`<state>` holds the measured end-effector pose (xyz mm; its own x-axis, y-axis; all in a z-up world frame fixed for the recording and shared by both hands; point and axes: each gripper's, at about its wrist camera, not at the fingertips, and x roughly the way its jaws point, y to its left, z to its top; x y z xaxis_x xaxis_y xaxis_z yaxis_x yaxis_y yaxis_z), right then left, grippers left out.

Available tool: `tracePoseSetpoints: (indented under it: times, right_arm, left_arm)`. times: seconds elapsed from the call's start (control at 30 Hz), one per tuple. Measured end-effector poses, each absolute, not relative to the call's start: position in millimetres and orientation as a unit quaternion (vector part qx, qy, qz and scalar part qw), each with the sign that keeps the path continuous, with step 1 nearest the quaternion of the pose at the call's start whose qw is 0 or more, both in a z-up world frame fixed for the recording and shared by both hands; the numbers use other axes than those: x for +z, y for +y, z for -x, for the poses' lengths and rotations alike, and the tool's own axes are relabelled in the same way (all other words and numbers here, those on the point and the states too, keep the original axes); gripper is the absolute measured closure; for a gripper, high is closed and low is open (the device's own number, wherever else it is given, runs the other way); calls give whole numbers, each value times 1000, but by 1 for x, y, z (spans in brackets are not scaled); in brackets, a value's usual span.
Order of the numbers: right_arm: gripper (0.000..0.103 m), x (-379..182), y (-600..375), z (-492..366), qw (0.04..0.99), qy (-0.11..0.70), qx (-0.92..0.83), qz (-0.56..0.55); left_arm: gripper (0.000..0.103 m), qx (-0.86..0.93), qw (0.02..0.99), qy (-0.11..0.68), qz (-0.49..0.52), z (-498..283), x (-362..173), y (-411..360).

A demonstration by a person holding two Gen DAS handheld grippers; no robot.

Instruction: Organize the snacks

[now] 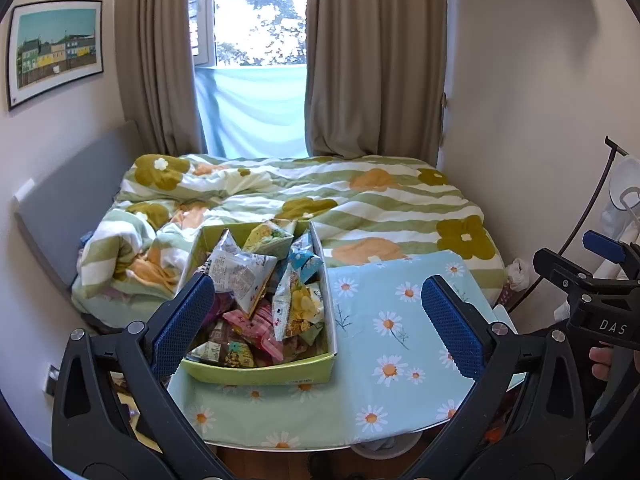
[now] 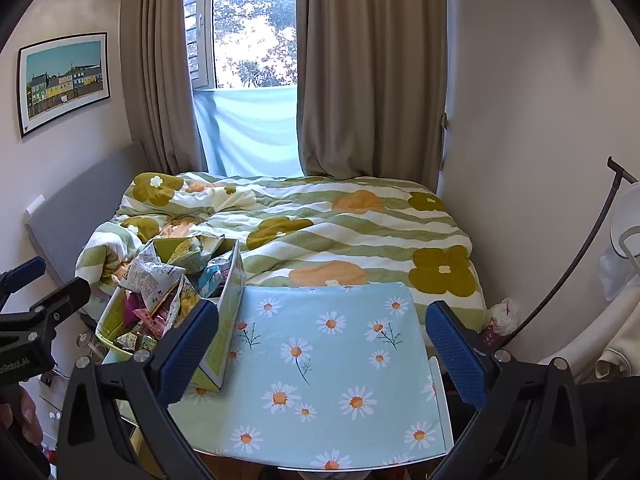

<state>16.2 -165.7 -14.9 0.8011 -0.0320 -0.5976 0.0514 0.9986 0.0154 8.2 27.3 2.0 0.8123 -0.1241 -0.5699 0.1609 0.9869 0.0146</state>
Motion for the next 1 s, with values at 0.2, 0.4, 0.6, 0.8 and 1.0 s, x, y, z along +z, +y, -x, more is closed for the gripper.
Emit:
tracePoseSetpoints:
  times: [0.2, 0.4, 0.6, 0.8, 1.0]
  right_arm:
    - [0, -15, -167, -16, 948, 316, -21, -17]
    - [0, -16, -166, -17, 948, 317, -23, -17]
    - [0, -16, -167, -18, 948, 317, -23, -17]
    - [0, -16, -168, -18, 948, 318, -23, -16]
    - [0, -17, -168, -18, 947, 320, -27, -13]
  left_arm:
    - [0, -73, 952, 296, -33, -9, 3, 28]
    - [0, -72, 951, 298, -30, -14, 2, 32]
    - [0, -71, 951, 299, -32, -13, 2, 31]
    - [0, -71, 951, 301, -32, -16, -1, 33]
    - [0, -71, 950, 302, -31, -16, 0, 33]
